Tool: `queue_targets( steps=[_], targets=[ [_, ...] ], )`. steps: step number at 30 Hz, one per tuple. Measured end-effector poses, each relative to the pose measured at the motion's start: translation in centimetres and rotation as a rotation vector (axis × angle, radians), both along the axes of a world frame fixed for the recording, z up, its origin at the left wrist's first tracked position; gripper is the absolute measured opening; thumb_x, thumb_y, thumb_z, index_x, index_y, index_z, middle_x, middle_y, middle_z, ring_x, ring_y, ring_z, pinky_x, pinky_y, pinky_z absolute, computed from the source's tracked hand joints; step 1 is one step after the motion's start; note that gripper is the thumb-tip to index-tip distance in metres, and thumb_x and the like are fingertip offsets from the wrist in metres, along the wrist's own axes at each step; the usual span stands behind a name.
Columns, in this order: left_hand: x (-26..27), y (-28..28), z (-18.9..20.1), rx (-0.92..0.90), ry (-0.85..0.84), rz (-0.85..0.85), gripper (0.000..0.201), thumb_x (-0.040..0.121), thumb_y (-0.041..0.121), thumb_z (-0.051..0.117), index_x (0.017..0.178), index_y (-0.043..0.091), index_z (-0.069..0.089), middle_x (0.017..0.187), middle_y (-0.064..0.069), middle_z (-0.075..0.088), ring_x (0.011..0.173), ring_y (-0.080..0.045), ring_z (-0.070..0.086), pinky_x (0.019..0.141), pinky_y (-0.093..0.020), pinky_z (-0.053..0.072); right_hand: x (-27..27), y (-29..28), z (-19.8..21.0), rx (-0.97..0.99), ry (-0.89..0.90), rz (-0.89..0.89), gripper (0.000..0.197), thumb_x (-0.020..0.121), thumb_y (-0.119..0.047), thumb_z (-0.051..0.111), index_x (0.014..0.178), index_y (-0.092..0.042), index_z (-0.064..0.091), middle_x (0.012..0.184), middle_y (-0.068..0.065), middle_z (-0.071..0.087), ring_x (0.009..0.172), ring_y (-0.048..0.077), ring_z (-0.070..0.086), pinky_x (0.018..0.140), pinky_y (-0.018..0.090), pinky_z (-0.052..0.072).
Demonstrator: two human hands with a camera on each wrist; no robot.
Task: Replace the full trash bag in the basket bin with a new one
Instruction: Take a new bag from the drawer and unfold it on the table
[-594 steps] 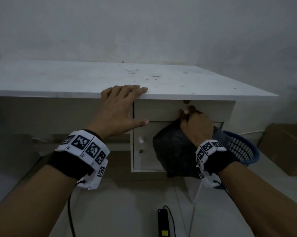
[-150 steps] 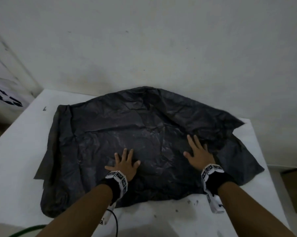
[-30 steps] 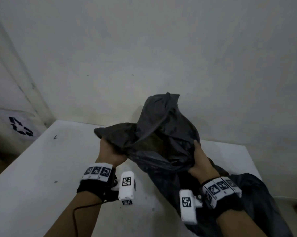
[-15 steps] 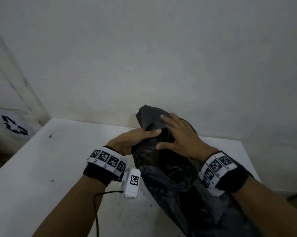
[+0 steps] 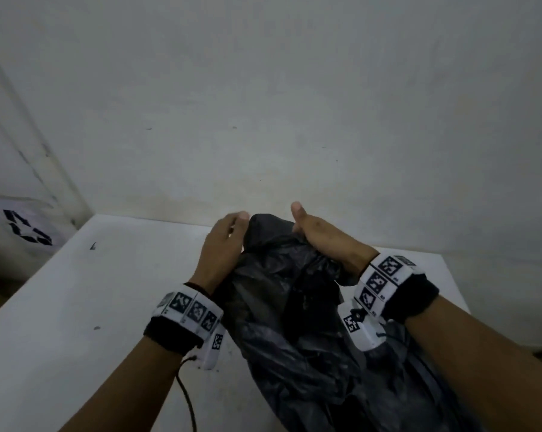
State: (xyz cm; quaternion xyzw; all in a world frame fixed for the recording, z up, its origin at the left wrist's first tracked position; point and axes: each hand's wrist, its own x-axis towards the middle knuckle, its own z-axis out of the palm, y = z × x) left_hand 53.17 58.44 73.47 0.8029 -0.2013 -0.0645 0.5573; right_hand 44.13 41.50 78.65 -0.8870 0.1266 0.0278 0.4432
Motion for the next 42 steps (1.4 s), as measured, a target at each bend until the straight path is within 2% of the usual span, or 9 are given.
queue_targets(
  steps=[5, 11, 16, 20, 24, 29, 34, 38, 42],
  targets=[
    [-2.2, -1.3, 2.5, 0.177, -0.169, -0.635, 0.074, 0.078, 0.044, 0.073, 0.142, 0.03, 0.038, 0.138, 0.014, 0.049, 0.124, 0.001, 0.047, 0.102, -0.017, 0.039, 0.6, 0.5, 0.4, 0.308, -0.016, -0.125, 0.068, 0.096, -0.062, 0.013, 0.083, -0.015, 0.062, 0.085, 0.0, 0.063, 0.082, 0.014, 0.061, 0.075, 0.026, 0.045],
    [-2.3, -2.4, 0.7, 0.138, -0.375, -0.291, 0.018, 0.095, 0.015, 0.052, 0.107, 0.014, 0.066, 0.097, 0.009, 0.062, 0.091, -0.003, 0.056, 0.074, 0.0, 0.035, 0.0, -0.9, -0.9, 0.19, -0.144, -0.079, 0.055, 0.09, -0.062, 0.039, 0.121, -0.017, 0.046, 0.102, 0.004, 0.062, 0.082, 0.014, 0.06, 0.071, 0.021, 0.048],
    [-2.0, -2.1, 1.2, -0.098, 0.281, -0.102, 0.031, 0.103, 0.025, 0.036, 0.109, 0.01, 0.062, 0.111, -0.005, 0.064, 0.098, -0.022, 0.059, 0.084, -0.027, 0.043, -1.7, -3.2, -3.3, -0.226, 0.015, 0.218, 0.037, 0.078, -0.039, 0.077, 0.098, -0.011, 0.064, 0.096, 0.002, 0.063, 0.084, 0.017, 0.06, 0.072, 0.03, 0.047],
    [-0.8, -0.4, 1.2, -0.327, 0.663, -0.001, 0.036, 0.101, 0.027, 0.041, 0.088, 0.005, 0.065, 0.084, -0.011, 0.068, 0.083, -0.03, 0.062, 0.069, -0.029, 0.051, -2.1, -4.1, -3.2, 0.106, -0.077, -0.007, 0.037, 0.093, -0.039, 0.058, 0.077, -0.006, 0.059, 0.068, 0.002, 0.057, 0.059, 0.015, 0.05, 0.059, 0.023, 0.04],
    [0.9, 0.6, -1.6, 0.247, 0.246, 0.012, 0.024, 0.099, 0.018, 0.043, 0.106, 0.006, 0.062, 0.119, -0.02, 0.06, 0.103, -0.032, 0.057, 0.086, -0.036, 0.047, -0.9, -4.1, -2.9, 0.138, -0.173, -0.204, 0.047, 0.098, -0.047, 0.042, 0.073, -0.008, 0.044, 0.069, 0.011, 0.041, 0.064, 0.019, 0.041, 0.063, 0.031, 0.031],
    [-1.8, -0.4, -0.7, 0.225, -0.285, -0.316, 0.068, 0.082, 0.064, 0.052, 0.14, 0.034, 0.034, 0.133, 0.008, 0.046, 0.118, -0.009, 0.045, 0.099, -0.029, 0.038, 0.1, -1.8, -2.2, 0.14, -0.213, -0.217, 0.036, 0.096, -0.048, 0.045, 0.095, -0.013, 0.054, 0.092, 0.001, 0.06, 0.084, 0.016, 0.058, 0.075, 0.031, 0.045],
    [-2.3, -2.3, -1.2, 0.281, -0.251, -0.242, 0.036, 0.094, 0.042, 0.053, 0.124, 0.023, 0.056, 0.11, -0.004, 0.069, 0.1, -0.024, 0.063, 0.081, -0.032, 0.049, -1.3, -0.8, -1.7, 0.104, -0.226, -0.242, 0.075, 0.076, -0.066, 0.062, 0.137, -0.032, 0.033, 0.126, 0.004, 0.052, 0.114, 0.023, 0.054, 0.095, 0.038, 0.048],
    [-1.9, -2.4, -2.3, 0.157, 0.204, -0.103, 0.047, 0.099, 0.044, 0.04, 0.101, 0.006, 0.068, 0.104, -0.011, 0.069, 0.096, -0.028, 0.064, 0.089, -0.038, 0.051, -4.7, -0.3, -5.9, -0.094, -0.051, -0.325, 0.12, 0.049, -0.088, 0.061, 0.146, -0.044, 0.005, 0.152, -0.006, 0.025, 0.137, 0.024, 0.033, 0.11, 0.049, 0.035],
    [-3.1, -2.6, -2.2, 0.082, 0.384, -0.202, 0.064, 0.095, 0.056, 0.035, 0.098, 0.004, 0.07, 0.103, -0.012, 0.071, 0.097, -0.028, 0.066, 0.093, -0.044, 0.051, -6.9, -0.1, -9.2, 0.027, 0.225, -0.137, 0.062, 0.086, -0.055, 0.059, 0.136, -0.019, 0.05, 0.134, 0.002, 0.055, 0.117, 0.02, 0.055, 0.099, 0.03, 0.044]
  ],
)
